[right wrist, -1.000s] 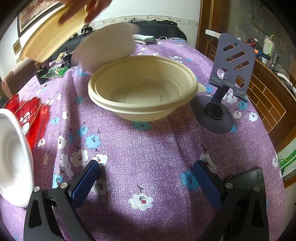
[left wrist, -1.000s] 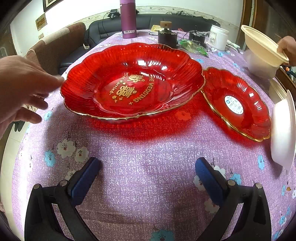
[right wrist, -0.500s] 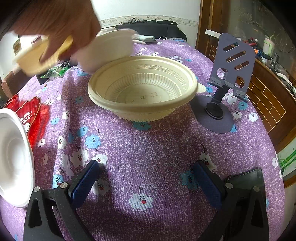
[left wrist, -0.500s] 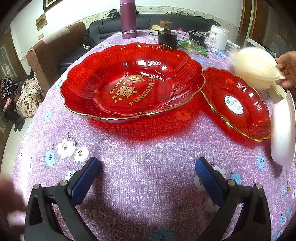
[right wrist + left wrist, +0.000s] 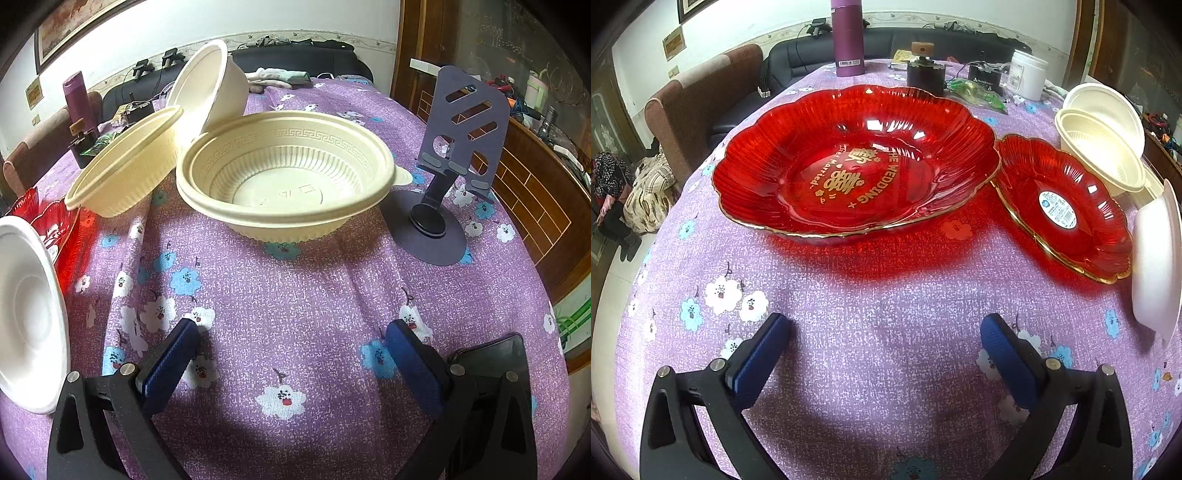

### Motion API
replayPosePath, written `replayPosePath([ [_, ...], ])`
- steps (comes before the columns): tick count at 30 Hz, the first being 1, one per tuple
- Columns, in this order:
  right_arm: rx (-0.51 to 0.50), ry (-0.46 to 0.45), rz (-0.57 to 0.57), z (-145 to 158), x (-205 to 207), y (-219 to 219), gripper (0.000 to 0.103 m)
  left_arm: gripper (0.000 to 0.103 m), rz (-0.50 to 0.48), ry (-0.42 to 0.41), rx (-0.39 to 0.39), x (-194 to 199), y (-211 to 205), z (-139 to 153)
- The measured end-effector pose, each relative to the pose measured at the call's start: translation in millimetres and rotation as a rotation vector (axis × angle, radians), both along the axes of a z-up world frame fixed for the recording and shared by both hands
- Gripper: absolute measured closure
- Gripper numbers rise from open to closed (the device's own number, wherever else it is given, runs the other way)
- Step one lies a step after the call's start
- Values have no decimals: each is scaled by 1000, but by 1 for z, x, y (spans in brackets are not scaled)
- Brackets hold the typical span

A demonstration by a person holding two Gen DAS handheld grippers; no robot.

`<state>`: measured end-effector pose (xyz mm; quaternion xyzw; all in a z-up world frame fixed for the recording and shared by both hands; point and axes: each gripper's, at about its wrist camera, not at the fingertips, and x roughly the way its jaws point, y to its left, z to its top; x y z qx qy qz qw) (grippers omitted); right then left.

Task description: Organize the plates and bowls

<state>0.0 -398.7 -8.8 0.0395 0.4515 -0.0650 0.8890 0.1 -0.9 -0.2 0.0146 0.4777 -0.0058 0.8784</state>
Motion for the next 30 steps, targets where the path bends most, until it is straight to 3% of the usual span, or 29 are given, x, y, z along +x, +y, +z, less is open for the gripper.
replayPosePath([
  [18,1,4,3,0,0,1,1,0,38,2,-1,0,-1,-1],
  [22,29,91,73,3,-5,0,1,0,47,89,-5,-11,3,4],
  [26,72,114,64,23,-36,0,1,0,55,39,-72,-40,18,30],
  [30,101,-38,155,78,-66,12,1,0,57,-6,-38,-49,39,61],
])
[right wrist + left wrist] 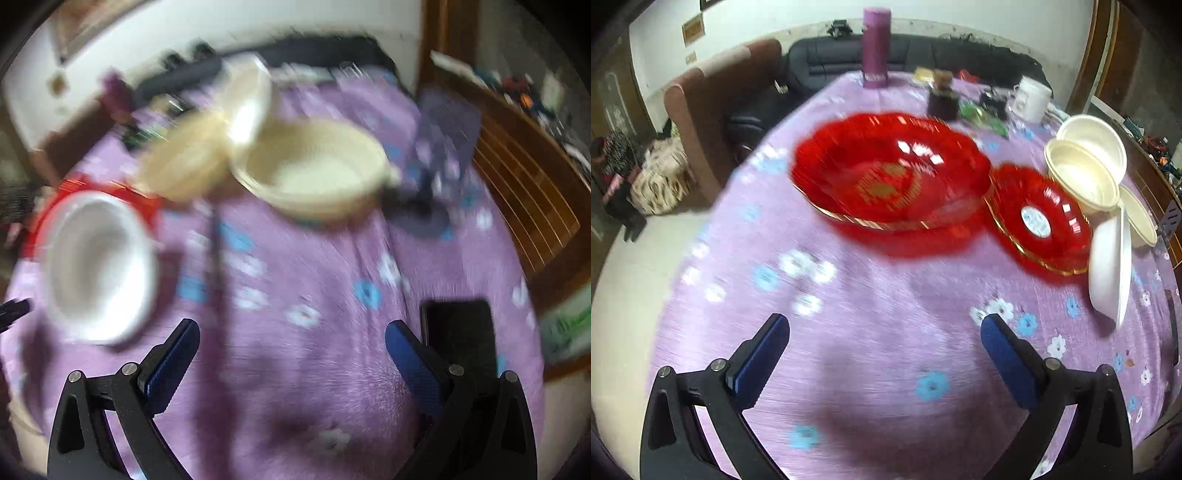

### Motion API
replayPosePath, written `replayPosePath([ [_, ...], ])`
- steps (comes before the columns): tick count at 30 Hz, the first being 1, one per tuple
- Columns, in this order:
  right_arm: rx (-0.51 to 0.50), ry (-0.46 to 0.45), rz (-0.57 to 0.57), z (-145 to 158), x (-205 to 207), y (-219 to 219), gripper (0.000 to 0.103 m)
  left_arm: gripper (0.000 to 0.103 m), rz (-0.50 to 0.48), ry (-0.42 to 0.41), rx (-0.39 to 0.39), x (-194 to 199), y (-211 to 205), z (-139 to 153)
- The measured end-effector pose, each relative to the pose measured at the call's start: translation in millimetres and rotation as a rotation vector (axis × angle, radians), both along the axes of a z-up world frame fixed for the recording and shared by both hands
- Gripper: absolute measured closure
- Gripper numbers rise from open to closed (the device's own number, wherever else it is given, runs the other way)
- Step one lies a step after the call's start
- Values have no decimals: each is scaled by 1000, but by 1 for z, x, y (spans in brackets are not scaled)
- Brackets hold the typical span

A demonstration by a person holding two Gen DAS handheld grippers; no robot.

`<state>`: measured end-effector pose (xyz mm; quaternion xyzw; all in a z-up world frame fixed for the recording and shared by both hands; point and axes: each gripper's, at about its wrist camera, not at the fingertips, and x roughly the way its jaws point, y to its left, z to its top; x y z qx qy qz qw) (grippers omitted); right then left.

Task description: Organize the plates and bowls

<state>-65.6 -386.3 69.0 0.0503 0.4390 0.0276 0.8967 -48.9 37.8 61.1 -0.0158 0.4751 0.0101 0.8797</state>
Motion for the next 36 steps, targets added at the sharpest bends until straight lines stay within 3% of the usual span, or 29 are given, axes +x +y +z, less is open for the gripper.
replayPosePath([
  [3,114,-130,58,42,-3,10,1,0,17,-31,17,3,16,19],
  [6,253,-170,150,71,7,39,1,0,36,-45,-3,14,33,33],
  [13,224,-39,441,98,56,154,1,0,28,18,-58,41,66,39],
  [17,238,66,432,94,101,189,2,1,24,50,-40,62,78,39],
  [18,236,83,433,90,113,195,6,5,16,59,-36,68,79,38],
  [19,223,107,430,85,127,203,19,13,4,62,-32,74,81,38],
  [20,226,134,428,80,136,207,41,17,-6,72,-28,80,82,36],
  [21,252,176,425,75,146,211,54,19,-16,87,-28,87,84,34],
  [22,287,209,419,68,157,214,58,21,-24,98,-33,92,85,33],
  [25,261,254,409,54,183,228,59,25,-31,122,-49,108,91,27],
  [28,303,294,399,41,205,235,60,47,-49,147,-84,122,96,21],
  [29,297,309,397,37,212,240,67,51,-44,157,-96,127,98,17],
  [30,303,325,398,32,218,243,75,51,-37,164,-119,131,102,15],
  [36,262,364,375,9,237,257,75,51,-26,180,-179,151,111,4],
])
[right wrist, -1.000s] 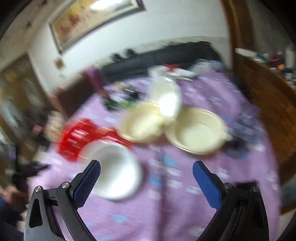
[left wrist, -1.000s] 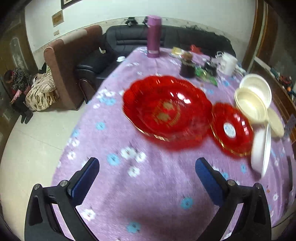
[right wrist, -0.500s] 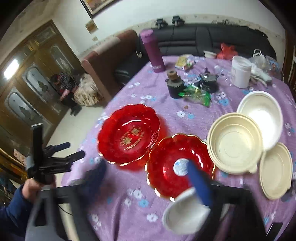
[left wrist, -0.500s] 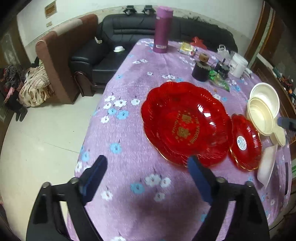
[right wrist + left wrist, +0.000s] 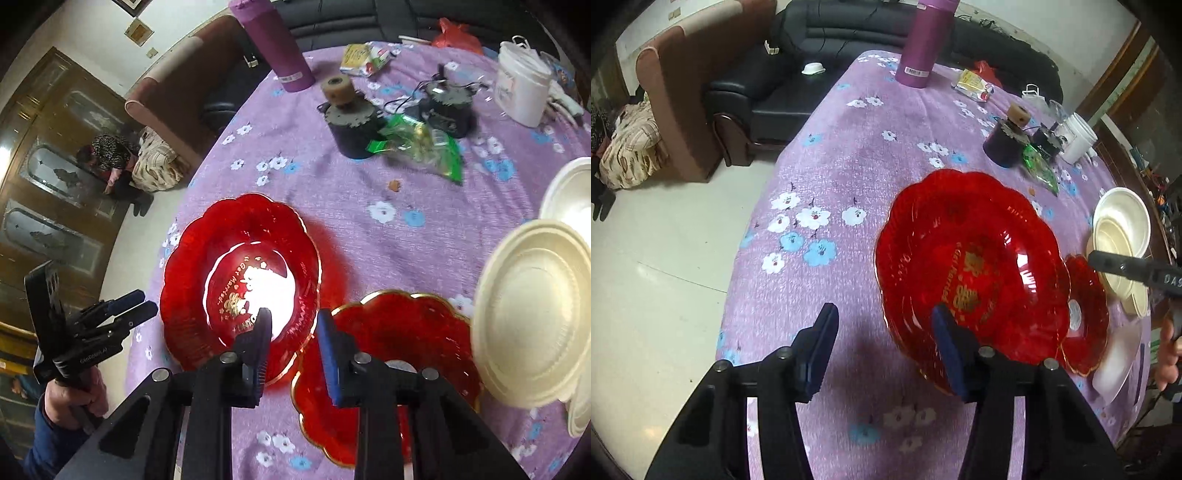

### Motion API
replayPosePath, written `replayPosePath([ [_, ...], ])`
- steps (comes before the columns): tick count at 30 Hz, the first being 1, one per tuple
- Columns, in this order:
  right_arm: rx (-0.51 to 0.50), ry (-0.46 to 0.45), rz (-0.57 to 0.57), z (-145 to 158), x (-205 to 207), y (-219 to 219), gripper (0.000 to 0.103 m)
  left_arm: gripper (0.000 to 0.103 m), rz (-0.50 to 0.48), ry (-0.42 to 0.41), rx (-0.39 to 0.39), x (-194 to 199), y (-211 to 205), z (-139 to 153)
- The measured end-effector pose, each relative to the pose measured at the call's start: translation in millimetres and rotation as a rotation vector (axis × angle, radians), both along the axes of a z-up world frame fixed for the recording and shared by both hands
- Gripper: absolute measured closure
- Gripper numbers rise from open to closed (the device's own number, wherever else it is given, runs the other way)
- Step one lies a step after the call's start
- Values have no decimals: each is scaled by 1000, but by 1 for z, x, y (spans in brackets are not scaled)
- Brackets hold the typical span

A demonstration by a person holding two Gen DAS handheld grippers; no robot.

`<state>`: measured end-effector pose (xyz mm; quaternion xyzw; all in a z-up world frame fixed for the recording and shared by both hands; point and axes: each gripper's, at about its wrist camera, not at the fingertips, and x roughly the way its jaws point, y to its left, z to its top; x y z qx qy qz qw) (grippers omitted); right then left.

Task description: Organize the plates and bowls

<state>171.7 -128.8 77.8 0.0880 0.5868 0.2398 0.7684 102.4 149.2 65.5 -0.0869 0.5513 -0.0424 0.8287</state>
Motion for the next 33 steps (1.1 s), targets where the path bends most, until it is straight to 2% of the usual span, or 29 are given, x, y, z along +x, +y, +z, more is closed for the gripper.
replayPosePath([
  [3,-23,12,-7,-10,6,2,75,53,-1,19,-4,8,1,-8],
  [7,-52,22,-11,-22,13,4,75,71,-3,38,-11,14,2,-17],
  [10,-67,30,-13,-30,16,5,75,75,-3,50,-30,19,3,-24],
  [11,-71,32,-16,-32,16,6,75,79,-7,50,-32,21,1,-26],
  [13,-68,31,-8,-37,17,10,80,89,-21,55,-36,22,-2,-29],
  [14,-78,32,0,-39,17,13,86,95,-25,53,-32,24,-5,-31],
  [18,-118,7,23,-43,14,26,95,95,-37,39,3,23,-12,-30],
  [21,-153,-22,30,-41,11,32,95,95,-42,27,25,20,-12,-28],
  [33,-105,-19,34,-30,-10,35,95,94,-26,9,46,-11,-7,-18],
])
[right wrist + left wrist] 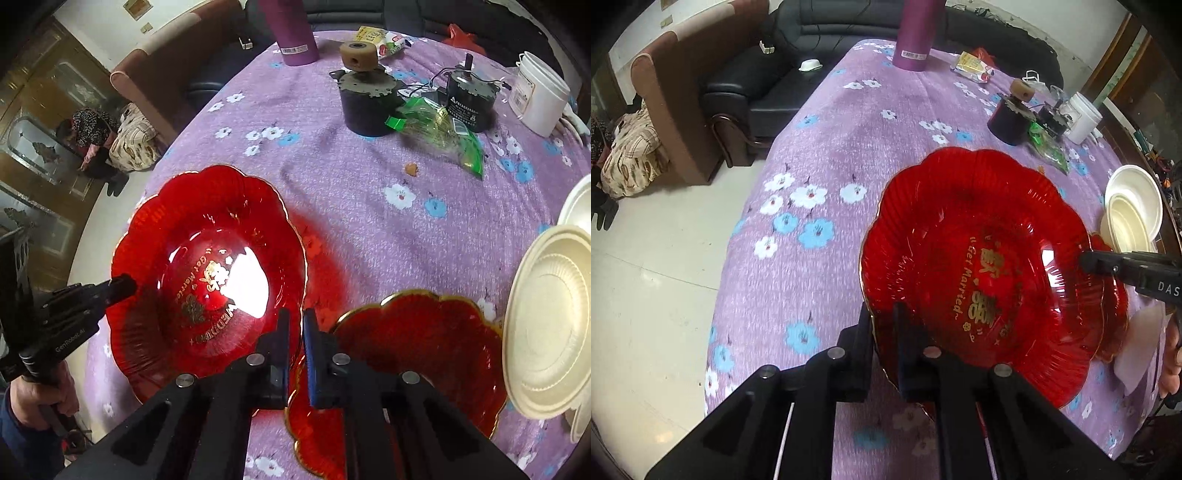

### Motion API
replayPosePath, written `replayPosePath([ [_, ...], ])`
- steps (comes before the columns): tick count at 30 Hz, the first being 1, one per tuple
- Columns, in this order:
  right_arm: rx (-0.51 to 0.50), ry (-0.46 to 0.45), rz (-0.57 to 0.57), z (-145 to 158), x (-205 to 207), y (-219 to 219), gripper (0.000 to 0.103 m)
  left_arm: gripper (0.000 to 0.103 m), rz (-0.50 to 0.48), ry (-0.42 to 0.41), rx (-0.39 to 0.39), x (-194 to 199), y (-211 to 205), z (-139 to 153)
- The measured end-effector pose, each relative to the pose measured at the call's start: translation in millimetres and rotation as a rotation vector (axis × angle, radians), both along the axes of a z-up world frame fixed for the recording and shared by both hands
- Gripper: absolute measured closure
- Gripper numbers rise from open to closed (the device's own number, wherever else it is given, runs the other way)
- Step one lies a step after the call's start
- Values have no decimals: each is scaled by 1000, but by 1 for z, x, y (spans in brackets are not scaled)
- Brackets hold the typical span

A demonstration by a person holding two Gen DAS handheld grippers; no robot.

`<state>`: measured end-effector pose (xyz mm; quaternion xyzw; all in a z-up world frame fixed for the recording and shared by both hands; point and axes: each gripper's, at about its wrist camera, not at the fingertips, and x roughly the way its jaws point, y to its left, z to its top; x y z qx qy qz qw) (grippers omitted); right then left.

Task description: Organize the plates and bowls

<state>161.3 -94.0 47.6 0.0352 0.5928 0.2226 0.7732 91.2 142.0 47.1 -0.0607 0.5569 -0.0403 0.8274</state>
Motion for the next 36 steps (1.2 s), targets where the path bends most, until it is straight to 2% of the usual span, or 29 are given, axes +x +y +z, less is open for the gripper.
replayPosePath([
  [12,43,16,55,7,-52,2,95,94,36,-25,6,-67,6,12],
  [17,52,24,93,4,-85,5,95,94,63,-39,46,-107,1,15],
  [20,51,27,116,0,-102,6,95,90,68,-45,71,-129,-4,16],
  [25,72,53,130,-8,-126,0,95,88,89,-49,77,-156,-9,15],
  [36,86,76,151,-15,-143,0,95,88,113,-46,100,-174,-15,7],
])
